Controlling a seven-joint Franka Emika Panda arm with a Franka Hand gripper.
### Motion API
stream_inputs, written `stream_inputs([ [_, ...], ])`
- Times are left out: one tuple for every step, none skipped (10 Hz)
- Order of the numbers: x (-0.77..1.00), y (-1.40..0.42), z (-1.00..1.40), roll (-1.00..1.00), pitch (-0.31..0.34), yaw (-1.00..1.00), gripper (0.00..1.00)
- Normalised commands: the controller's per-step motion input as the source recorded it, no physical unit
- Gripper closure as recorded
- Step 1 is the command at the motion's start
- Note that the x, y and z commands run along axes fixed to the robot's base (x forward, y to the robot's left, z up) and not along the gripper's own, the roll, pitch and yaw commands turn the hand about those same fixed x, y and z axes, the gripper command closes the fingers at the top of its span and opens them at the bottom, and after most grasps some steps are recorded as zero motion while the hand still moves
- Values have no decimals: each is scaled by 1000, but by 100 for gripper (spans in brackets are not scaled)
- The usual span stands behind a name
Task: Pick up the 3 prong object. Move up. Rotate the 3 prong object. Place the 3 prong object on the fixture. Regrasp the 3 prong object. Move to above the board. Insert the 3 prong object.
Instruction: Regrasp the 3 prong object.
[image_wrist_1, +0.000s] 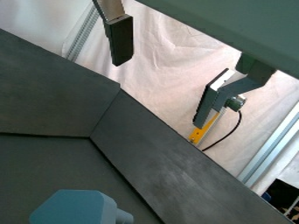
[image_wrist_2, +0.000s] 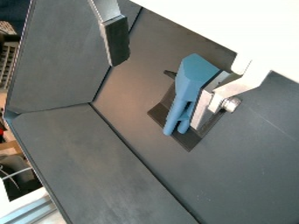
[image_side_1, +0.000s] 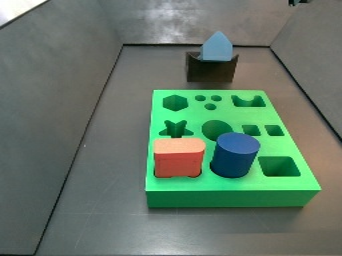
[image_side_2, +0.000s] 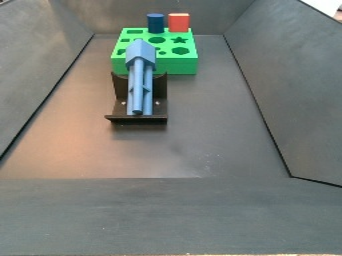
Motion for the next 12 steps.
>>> stream_inputs([
  [403, -44, -32, 115, 72, 80, 0],
  [403, -43, -31, 115, 73, 80, 0],
  [402, -43, -30, 114, 73, 81, 0],
  [402, -43, -30, 114, 74, 81, 0],
  [402, -43, -29, 114, 74, 82, 0],
  [402, -43, -29, 114, 74, 82, 0],
  [401, -43, -29, 114, 74, 82, 0],
  [401, -43, -28, 114, 74, 82, 0],
  [401, -42, -28, 114, 74, 82, 0],
  [401, -42, -28, 114, 74, 82, 0],
  [401, -42, -28, 114, 74, 82, 0],
  [150, 46, -1000, 81, 70, 102, 0],
])
